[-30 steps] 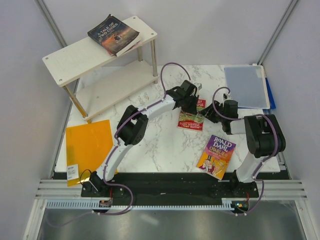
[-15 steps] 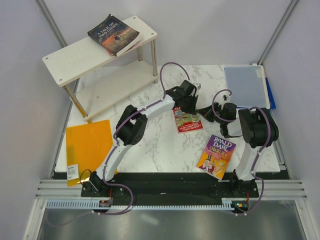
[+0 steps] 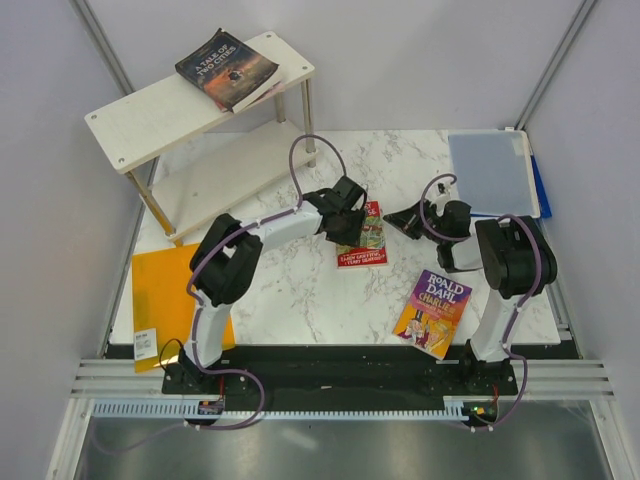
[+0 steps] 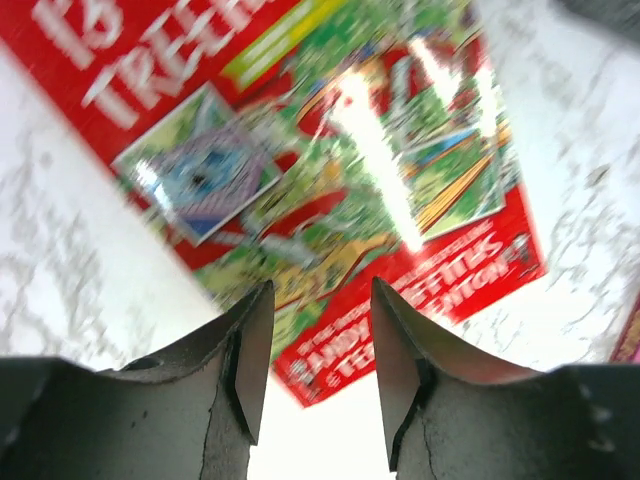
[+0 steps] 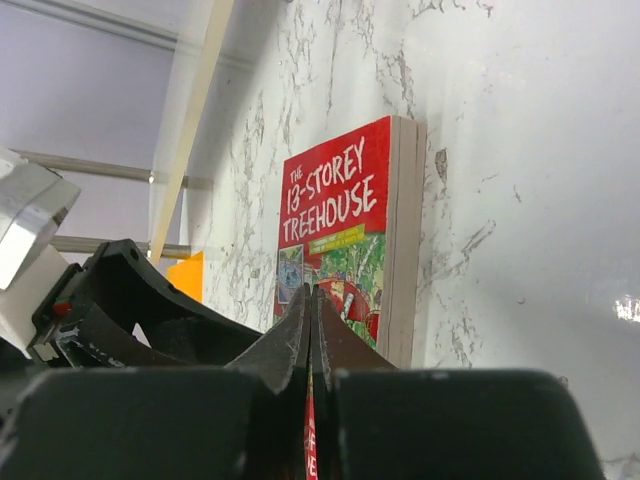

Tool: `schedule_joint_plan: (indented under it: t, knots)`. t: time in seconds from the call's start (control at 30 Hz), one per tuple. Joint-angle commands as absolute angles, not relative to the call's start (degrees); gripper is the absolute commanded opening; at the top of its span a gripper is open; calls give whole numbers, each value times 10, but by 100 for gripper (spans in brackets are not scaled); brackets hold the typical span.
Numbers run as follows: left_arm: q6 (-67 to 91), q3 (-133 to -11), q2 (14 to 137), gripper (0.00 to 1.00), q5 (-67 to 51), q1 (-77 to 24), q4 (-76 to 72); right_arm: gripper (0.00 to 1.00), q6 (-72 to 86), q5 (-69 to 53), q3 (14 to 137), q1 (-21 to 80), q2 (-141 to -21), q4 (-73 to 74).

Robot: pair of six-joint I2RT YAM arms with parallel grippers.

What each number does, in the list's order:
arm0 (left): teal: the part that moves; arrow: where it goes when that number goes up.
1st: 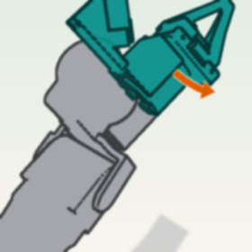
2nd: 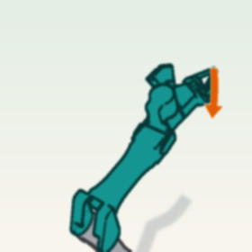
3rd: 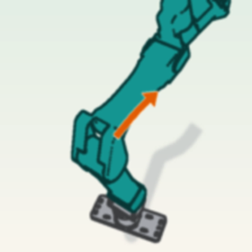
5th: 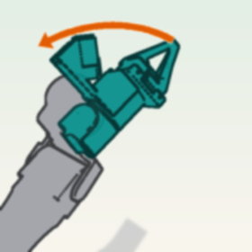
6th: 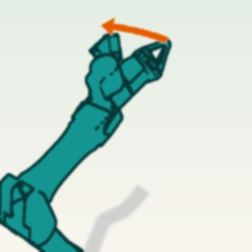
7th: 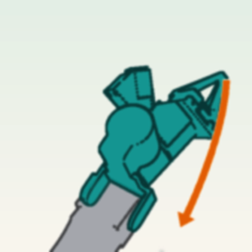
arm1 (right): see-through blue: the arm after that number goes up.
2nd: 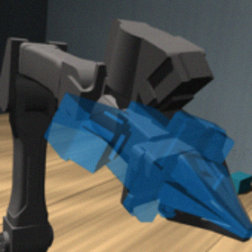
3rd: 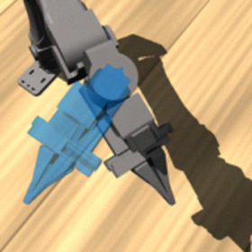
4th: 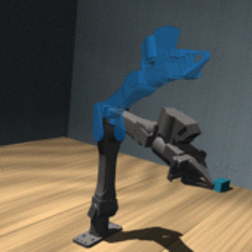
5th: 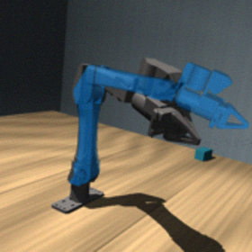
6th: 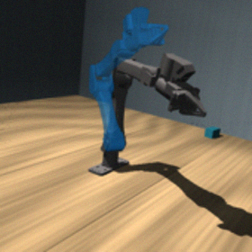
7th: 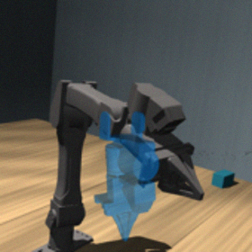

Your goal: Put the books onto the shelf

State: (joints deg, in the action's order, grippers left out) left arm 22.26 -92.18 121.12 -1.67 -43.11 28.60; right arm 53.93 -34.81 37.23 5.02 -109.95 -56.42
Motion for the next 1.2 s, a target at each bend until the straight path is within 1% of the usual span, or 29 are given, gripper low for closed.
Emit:
schedule_joint_plan:
  t: [0.0, 0.03, 0.1, 0.13, 0.17, 0.23, 0.27, 0.33, 0.5, 0.63, 0.8, 0.9, 1.03, 1.17]
  knots:
    - [236, -869, 1148, 50, 18, -420, 266, 0, 504, -371, 397, 54, -1073, -549]
    - [236, -857, 1143, 46, 34, -420, 266, 0, 497, -373, 404, 57, -1074, -528]
    - [230, -848, 1132, 35, 48, -421, 266, 11, 476, -367, 409, 63, -1074, -505]
    - [229, -844, 1131, 13, 61, -420, 267, 16, 466, -363, 415, 67, -1071, -475]
    - [227, -844, 1133, 2, 66, -420, 268, 26, 450, -359, 419, 75, -1069, -454]
    - [225, -842, 1137, 2, 76, -421, 268, 35, 399, -329, 429, 87, -1053, -383]
    - [226, -842, 1138, 2, 77, -421, 269, 41, 382, -313, 432, 98, -1046, -355]
    - [228, -841, 1141, 2, 76, -422, 266, 45, 335, -268, 443, 117, -1024, -285]
    - [221, -854, 1171, 2, 76, -423, 274, 47, 287, -214, 463, 145, -1007, -198]
    - [219, -870, 1190, 2, 69, -426, 287, 47, 281, -195, 465, 159, -1005, -176]
    - [217, -878, 1204, 2, 73, -432, 294, 48, 278, -82, 432, 162, -959, -153]
    - [215, -882, 1210, 2, 73, -433, 298, 50, 269, -49, 427, 163, -947, -142]
    - [214, -889, 1218, 2, 74, -439, 303, 53, 268, -47, 441, 163, -968, -134]
    - [213, -896, 1228, 2, 69, -441, 307, 53, 275, -98, 448, 166, -1005, -159]
